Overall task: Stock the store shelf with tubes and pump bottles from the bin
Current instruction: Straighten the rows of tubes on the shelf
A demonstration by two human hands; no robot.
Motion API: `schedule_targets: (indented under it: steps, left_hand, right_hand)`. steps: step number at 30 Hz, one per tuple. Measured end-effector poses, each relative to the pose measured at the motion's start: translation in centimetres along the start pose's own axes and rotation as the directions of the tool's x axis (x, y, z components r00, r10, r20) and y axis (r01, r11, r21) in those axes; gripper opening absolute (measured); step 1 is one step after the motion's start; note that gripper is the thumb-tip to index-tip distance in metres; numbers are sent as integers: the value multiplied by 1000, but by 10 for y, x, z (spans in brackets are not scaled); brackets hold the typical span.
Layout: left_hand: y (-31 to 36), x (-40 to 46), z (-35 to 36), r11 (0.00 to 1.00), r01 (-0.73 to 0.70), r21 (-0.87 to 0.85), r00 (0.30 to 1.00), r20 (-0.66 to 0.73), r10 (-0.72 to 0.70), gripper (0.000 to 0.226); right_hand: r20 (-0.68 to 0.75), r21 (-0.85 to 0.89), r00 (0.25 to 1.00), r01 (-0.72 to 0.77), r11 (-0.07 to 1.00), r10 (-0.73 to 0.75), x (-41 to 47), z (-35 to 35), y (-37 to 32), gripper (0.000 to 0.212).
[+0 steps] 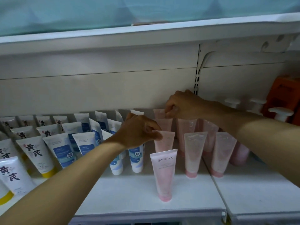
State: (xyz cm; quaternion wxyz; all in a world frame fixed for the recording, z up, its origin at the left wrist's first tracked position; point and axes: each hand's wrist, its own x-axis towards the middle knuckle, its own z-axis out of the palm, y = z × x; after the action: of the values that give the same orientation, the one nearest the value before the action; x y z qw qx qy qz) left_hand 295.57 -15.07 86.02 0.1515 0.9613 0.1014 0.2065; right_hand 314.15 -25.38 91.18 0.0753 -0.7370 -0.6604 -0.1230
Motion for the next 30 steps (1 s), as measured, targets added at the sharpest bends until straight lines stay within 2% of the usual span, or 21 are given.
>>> schedule_targets:
  steps: [5, 12, 18, 21, 24, 26, 28, 30]
  left_hand:
    - [2, 0, 1, 999, -46, 19, 999, -28, 47, 20]
    - [2, 0, -1, 999, 19, 48, 999, 37, -21, 22]
    - [6, -7, -4, 992, 109, 61, 993, 41, -112, 30]
    - [15, -16, -17, 989, 138, -51, 987, -72, -141, 24]
    - [22, -36, -30, 953, 136, -271, 968, -168, -186, 14]
    - [25, -56, -32, 916, 112, -386, 964, -180, -194, 22]
    - [28, -76, -27, 907, 93, -411, 971, -162, -173, 49]
    - [32, -92, -18, 884, 129, -450, 971, -123, -205, 64]
  right_hand:
    - [-50, 39, 999, -4, 999, 6, -9, -8, 0, 28]
    - [-117, 128, 993, -1, 992, 16, -22, -20, -8, 22]
    - [-277, 277, 961, 57, 959, 23, -41, -33, -37, 17]
    - [-315, 395, 945, 50, 917, 84, -59, -41, -58, 12]
    - [-286, 526, 947, 28, 850, 146, -80, -43, -73, 6]
    - [-269, 545, 950, 12, 838, 161, -94, -42, -81, 8]
    - [-270, 474, 950, -10, 880, 156, -108, -36, -87, 18]
    - [-269, 424, 946, -55, 904, 184, -122, -26, -94, 31]
